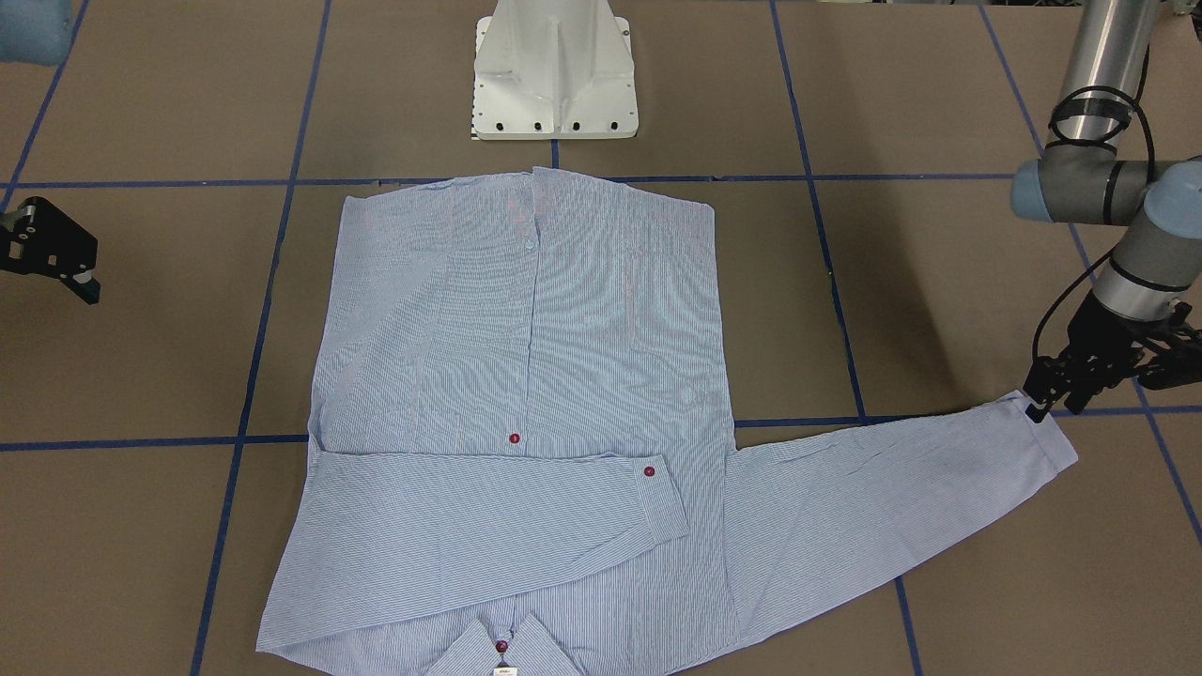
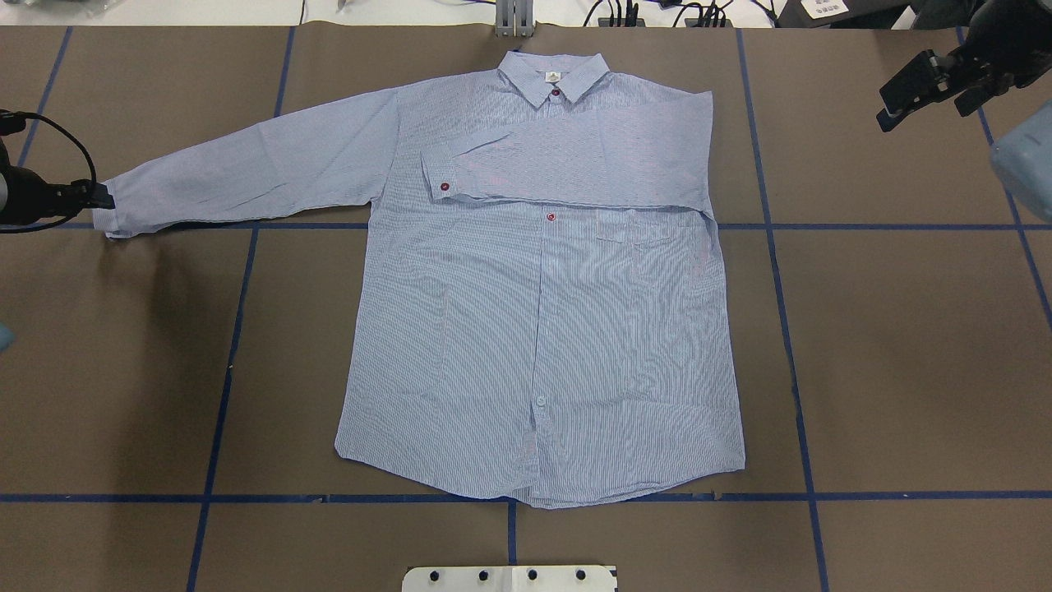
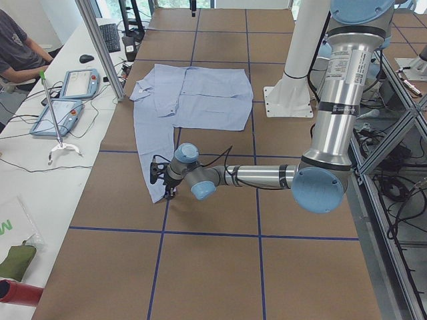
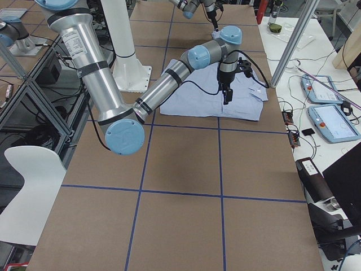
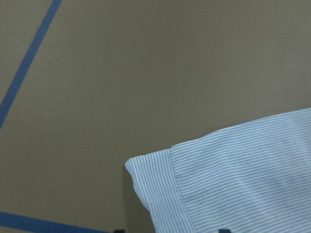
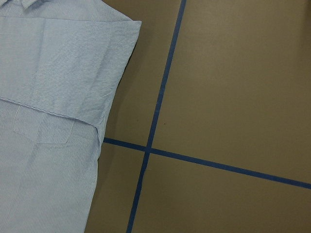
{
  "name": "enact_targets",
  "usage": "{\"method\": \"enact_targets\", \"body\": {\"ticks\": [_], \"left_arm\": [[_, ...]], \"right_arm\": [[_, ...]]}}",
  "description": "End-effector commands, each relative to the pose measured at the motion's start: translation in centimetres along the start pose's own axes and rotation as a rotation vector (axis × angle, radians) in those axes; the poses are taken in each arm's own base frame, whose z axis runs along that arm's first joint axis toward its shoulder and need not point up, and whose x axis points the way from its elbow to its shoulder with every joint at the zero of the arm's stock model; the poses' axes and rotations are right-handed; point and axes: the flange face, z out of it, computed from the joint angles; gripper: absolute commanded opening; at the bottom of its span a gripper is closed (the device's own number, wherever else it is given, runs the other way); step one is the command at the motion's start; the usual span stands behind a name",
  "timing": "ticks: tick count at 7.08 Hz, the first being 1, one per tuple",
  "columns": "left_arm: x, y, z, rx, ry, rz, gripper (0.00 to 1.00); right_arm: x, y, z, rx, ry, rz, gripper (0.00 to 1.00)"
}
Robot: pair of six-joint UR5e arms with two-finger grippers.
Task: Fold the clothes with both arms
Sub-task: 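Grasp the cuff of the other sleeve with the left gripper and lift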
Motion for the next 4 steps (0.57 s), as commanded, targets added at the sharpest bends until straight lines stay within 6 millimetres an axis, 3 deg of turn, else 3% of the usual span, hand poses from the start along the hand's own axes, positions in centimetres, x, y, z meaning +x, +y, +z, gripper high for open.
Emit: {"method": "enact_targets", "body": {"ticks": [1,4], "left_arm": [[-0.01,-0.15,0.42,-0.003,-0.005,-0.006,0.55],[0.15,-0.07,0.79,-0.008,-0.007,-0.004,0.55]], "right_arm": [[-0.02,0.00,-0.01,0.000,0.000,0.000,1.00],[-0.01,-0.01,-0.01,0.001,0.001,0.002,1.00]]}}
